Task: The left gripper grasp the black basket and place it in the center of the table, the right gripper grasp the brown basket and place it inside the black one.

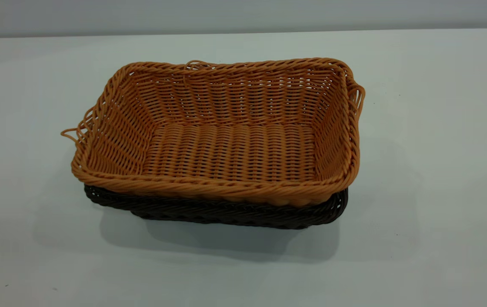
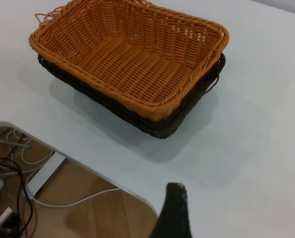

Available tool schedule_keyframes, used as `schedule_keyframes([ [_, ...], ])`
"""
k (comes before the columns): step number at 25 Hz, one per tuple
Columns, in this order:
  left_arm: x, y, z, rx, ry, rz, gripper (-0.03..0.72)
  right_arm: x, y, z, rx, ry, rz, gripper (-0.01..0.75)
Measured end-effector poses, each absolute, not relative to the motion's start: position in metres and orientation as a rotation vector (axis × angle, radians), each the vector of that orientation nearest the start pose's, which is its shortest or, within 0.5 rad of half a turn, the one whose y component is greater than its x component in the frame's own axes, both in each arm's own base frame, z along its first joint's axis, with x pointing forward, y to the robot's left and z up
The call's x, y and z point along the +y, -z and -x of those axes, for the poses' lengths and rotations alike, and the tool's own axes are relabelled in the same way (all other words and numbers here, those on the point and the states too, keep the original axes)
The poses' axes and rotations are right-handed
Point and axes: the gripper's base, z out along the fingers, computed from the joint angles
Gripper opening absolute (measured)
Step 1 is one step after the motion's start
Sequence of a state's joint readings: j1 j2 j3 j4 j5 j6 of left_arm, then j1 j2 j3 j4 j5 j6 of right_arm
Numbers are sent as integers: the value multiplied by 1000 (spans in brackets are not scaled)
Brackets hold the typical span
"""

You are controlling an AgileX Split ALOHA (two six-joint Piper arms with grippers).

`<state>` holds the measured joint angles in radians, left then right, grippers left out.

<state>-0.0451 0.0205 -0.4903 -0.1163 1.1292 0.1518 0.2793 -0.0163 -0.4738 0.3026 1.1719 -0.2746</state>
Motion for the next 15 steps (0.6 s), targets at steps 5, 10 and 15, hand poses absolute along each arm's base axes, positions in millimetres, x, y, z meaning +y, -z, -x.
schedule_keyframes([
  [5,-5,-269,4,2136,56,-149,529,21,-264,18,2055,-372,619,584],
  [10,-1,-269,4,2139,30,-61,529,21,-264,18,2055,-372,619,584],
  [15,0,-269,4,2139,34,-49,529,21,-264,18,2055,-372,619,584],
])
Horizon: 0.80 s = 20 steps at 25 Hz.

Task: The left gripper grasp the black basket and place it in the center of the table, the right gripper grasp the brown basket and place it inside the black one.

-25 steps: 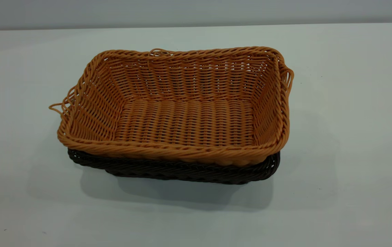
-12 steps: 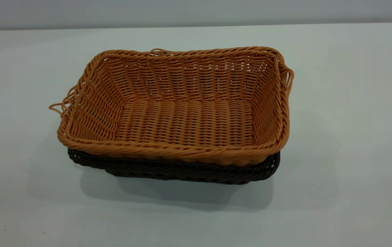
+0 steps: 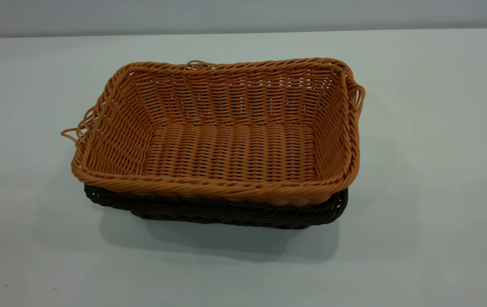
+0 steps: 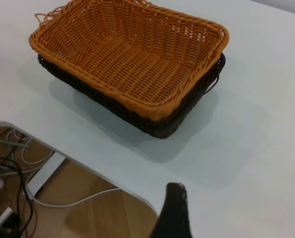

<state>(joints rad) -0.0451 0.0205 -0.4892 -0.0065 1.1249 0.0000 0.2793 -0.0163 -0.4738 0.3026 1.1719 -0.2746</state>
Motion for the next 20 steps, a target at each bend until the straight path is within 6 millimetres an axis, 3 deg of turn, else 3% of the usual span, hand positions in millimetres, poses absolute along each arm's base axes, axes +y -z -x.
schedule_keyframes([
  [9,0,-269,3,2137,26,-48,529,21,-264,18,2059,-363,603,584],
  [20,0,-269,3,2137,26,-48,529,17,-263,9,2131,-119,157,584],
])
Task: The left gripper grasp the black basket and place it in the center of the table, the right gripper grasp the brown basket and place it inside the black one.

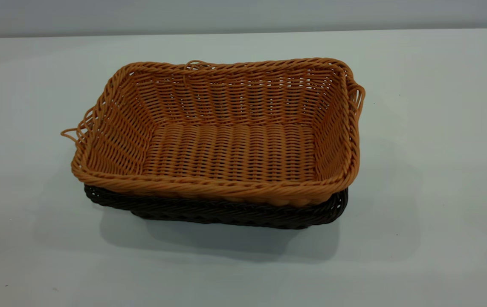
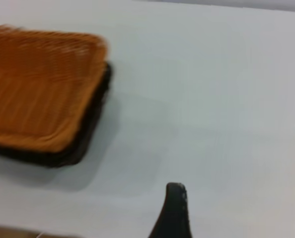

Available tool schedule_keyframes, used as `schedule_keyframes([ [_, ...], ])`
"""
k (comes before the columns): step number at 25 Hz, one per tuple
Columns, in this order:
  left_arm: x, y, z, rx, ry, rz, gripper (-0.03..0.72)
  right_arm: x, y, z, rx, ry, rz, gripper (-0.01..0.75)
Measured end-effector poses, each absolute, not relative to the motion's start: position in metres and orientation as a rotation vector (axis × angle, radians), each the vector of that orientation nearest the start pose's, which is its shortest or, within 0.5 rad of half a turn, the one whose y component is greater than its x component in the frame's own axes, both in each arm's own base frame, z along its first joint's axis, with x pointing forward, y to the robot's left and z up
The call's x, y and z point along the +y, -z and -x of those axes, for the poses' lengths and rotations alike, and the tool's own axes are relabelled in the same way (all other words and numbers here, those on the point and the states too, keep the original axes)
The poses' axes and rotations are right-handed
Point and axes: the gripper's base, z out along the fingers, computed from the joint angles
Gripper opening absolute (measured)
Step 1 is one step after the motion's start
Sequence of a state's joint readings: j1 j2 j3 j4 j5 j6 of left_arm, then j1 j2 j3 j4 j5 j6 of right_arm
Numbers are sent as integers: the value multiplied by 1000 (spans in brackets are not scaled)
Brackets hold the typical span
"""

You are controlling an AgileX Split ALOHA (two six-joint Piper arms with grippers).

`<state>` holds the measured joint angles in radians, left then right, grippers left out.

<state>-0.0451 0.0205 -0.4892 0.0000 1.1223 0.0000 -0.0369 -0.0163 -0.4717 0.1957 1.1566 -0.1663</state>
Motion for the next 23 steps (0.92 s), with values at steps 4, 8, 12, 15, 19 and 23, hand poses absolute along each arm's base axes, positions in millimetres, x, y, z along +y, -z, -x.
schedule_keyframes([
  [4,0,-269,3,2137,26,-48,529,11,-263,8,2138,-92,38,584],
  [8,0,-269,3,2137,26,-48,529,6,-262,8,2143,-63,-57,584],
  [12,0,-269,3,2137,26,-48,529,5,-262,8,2142,-71,-95,584],
  [15,0,-269,3,2137,26,-48,529,5,-262,8,2142,-71,-97,584],
  [19,0,-269,3,2137,26,-48,529,5,-262,8,2142,-72,-98,584],
  [23,0,-270,3,2136,26,-48,529,5,-262,8,2142,-72,-98,584],
])
